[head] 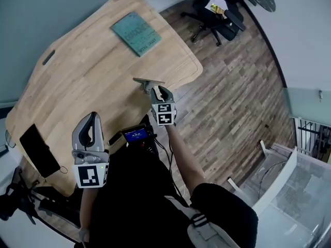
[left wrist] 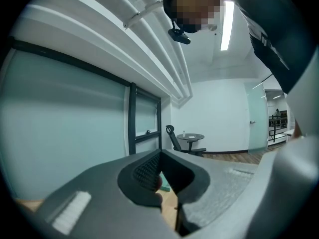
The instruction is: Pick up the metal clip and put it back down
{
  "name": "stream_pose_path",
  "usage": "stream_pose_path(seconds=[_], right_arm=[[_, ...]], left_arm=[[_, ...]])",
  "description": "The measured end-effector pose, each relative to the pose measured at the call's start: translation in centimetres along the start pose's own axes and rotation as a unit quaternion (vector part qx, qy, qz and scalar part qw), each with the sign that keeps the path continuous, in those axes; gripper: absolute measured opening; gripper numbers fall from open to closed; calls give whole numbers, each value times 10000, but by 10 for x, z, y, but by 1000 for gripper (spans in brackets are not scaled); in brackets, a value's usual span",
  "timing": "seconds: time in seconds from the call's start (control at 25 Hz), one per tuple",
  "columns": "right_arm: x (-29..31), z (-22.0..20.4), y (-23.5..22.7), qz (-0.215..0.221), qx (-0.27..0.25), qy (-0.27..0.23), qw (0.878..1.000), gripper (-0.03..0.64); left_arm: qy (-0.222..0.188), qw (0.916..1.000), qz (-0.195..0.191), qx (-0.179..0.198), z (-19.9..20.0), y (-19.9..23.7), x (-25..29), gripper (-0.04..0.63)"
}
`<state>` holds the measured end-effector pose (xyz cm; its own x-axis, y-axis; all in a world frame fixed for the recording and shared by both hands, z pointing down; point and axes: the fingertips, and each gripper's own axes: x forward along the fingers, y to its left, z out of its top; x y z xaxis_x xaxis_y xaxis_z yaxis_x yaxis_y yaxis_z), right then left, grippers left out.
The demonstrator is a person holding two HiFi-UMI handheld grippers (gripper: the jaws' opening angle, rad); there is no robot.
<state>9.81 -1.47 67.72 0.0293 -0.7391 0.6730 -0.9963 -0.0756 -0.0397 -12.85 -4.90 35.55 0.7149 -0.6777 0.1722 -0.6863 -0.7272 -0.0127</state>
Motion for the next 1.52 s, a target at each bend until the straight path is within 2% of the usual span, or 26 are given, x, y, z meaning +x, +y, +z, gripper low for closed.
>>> stream_pose_path(seconds=[0.24,0.36,0.6,0.8,1.04,1.24,1.52], right_arm=[[22,-29,5,-79,153,469,9988,231],[36,-40,6,-135,210,650,9976,291],[57,-58,8,-306,430,863,9949,375],[69,-65,8,-381,887,929,9910,377],[81,-70,9,-329,1092,1082,9876,376],[86,-70,2,-503,920,1185,9874,334],[84,-73,2,-397,667,1282,9887,311]], left_arm=[[115,9998,142,-119,-7,16,-1,0],[152,9997,157,-65,-9,21,-1,0],[320,9992,204,-114,-20,28,0,0],[357,9990,258,-114,-21,34,4,0],[357,9986,362,-157,-21,39,5,0],[354,9982,428,-208,-23,38,6,0],[333,9979,503,-249,-23,35,1,0]])
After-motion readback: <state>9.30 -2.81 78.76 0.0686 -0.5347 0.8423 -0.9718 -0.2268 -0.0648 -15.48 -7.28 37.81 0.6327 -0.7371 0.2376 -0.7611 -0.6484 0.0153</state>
